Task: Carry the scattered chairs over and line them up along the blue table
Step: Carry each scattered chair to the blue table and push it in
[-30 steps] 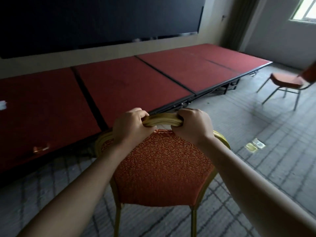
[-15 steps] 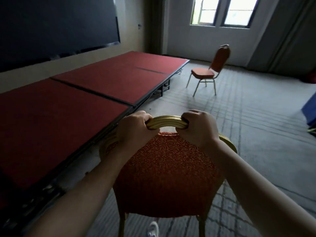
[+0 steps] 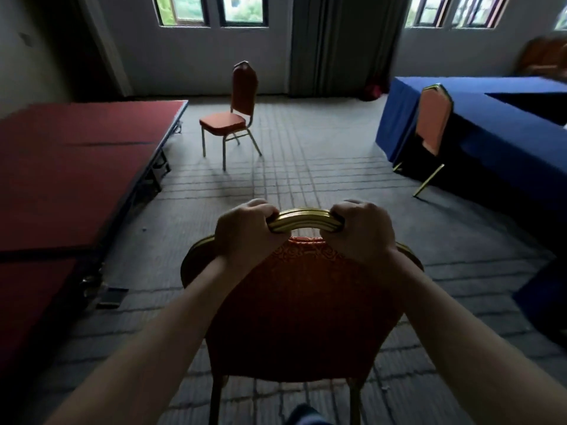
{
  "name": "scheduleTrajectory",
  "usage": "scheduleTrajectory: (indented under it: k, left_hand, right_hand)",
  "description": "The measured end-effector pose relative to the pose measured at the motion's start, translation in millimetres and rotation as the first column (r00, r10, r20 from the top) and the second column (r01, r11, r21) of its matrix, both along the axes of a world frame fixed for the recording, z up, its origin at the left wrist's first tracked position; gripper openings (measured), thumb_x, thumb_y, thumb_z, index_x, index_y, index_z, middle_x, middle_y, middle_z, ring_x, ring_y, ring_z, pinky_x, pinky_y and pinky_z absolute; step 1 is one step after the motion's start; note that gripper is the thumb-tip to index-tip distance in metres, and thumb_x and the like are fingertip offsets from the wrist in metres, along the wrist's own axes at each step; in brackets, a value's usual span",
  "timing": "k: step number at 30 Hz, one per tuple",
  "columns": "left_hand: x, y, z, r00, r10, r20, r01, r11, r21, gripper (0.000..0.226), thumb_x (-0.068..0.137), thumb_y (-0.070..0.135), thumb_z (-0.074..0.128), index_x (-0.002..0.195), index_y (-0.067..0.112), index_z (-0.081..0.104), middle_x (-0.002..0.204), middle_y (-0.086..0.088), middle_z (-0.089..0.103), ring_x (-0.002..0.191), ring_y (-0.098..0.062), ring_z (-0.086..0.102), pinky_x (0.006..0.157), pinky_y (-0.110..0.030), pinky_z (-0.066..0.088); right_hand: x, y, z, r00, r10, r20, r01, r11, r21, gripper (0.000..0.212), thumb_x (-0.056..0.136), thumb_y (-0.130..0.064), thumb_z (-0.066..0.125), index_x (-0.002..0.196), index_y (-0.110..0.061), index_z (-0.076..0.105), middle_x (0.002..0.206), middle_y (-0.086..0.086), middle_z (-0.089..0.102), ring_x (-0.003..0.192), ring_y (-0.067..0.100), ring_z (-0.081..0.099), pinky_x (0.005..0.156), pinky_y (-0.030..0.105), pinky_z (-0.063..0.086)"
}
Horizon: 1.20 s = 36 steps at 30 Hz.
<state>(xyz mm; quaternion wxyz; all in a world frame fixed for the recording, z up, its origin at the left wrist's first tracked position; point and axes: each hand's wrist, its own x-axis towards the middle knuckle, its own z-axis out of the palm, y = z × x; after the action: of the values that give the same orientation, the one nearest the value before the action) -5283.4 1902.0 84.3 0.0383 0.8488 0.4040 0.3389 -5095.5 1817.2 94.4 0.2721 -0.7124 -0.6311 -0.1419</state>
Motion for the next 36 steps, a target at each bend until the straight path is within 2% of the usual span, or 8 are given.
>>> scheduleTrajectory:
  k: [3, 8, 13, 18, 23, 30, 36]
  left_hand:
    - [41, 44, -2, 0.999, -0.046, -0.013, 0.045, 0.998, -0.031, 0.017, 0.067, 0.042, 0.071, 0.071, 0.026, 0.069, 0.074, 0.011, 0.063, 0.070, -0.011, 0.063, 0.058, -0.022, 0.043]
    - [121, 118, 0, 0.990, -0.138, -0.009, 0.137, 0.990, -0.017, 0.016, 0.069, 0.041, 0.073, 0.073, 0.025, 0.070, 0.076, 0.010, 0.065, 0.070, -0.014, 0.063, 0.059, -0.023, 0.041]
    - [204, 173, -1, 0.981, -0.193, -0.009, 0.193, 0.981, -0.012, 0.019, 0.068, 0.041, 0.072, 0.074, 0.024, 0.070, 0.079, 0.010, 0.066, 0.070, -0.017, 0.065, 0.061, -0.027, 0.048]
    - [290, 221, 0, 0.960, -0.279, -0.032, 0.278, 0.960, -0.024, 0.022, 0.070, 0.045, 0.067, 0.074, 0.023, 0.068, 0.079, 0.009, 0.064, 0.070, -0.015, 0.064, 0.059, -0.028, 0.049]
    - [380, 270, 1, 0.931, -0.364, -0.031, 0.363, 0.931, -0.031, 0.018, 0.068, 0.043, 0.072, 0.074, 0.026, 0.069, 0.077, 0.010, 0.064, 0.067, -0.013, 0.063, 0.055, -0.023, 0.040]
    - [539, 359, -8, 0.880, -0.473, -0.037, 0.470, 0.880, -0.072, 0.019, 0.069, 0.047, 0.070, 0.076, 0.030, 0.068, 0.073, 0.015, 0.055, 0.070, -0.013, 0.063, 0.055, -0.026, 0.044]
    - [676, 420, 0, 0.807, -0.588, -0.057, 0.584, 0.808, -0.082, 0.019, 0.071, 0.046, 0.070, 0.076, 0.027, 0.069, 0.079, 0.011, 0.062, 0.072, -0.011, 0.062, 0.053, -0.025, 0.038]
  right_hand:
    - [36, 31, -3, 0.997, -0.072, 0.007, 0.072, 0.997, 0.019, 0.024, 0.063, -0.040, 0.058, 0.065, -0.018, 0.068, 0.062, -0.002, 0.064, 0.056, 0.023, 0.062, 0.052, 0.026, 0.044]
    - [109, 92, 1, 0.989, -0.142, 0.043, 0.141, 0.990, 0.008, 0.019, 0.066, -0.037, 0.058, 0.064, -0.019, 0.066, 0.061, -0.002, 0.062, 0.056, 0.021, 0.061, 0.052, 0.024, 0.039]
    - [185, 136, 2, 0.978, -0.197, 0.071, 0.198, 0.980, 0.005, 0.012, 0.068, -0.031, 0.068, 0.067, -0.019, 0.068, 0.063, -0.002, 0.064, 0.058, 0.021, 0.062, 0.053, 0.024, 0.041]
    - [262, 168, 3, 0.971, -0.235, 0.041, 0.234, 0.972, 0.019, 0.011, 0.070, -0.026, 0.064, 0.065, -0.016, 0.066, 0.061, -0.002, 0.061, 0.055, 0.019, 0.058, 0.049, 0.025, 0.041]
    - [341, 204, 0, 0.951, -0.307, 0.018, 0.307, 0.951, 0.023, 0.009, 0.071, -0.024, 0.067, 0.065, -0.018, 0.066, 0.061, -0.003, 0.061, 0.055, 0.016, 0.057, 0.051, 0.022, 0.035]
    - [480, 277, -8, 0.903, -0.430, -0.022, 0.430, 0.903, -0.010, 0.013, 0.072, -0.028, 0.061, 0.063, -0.019, 0.065, 0.064, -0.004, 0.063, 0.060, 0.017, 0.060, 0.053, 0.025, 0.041]
    - [594, 324, -2, 0.829, -0.559, -0.026, 0.559, 0.829, -0.003, 0.009, 0.067, -0.028, 0.062, 0.063, -0.020, 0.065, 0.064, -0.003, 0.064, 0.062, 0.022, 0.062, 0.054, 0.025, 0.038]
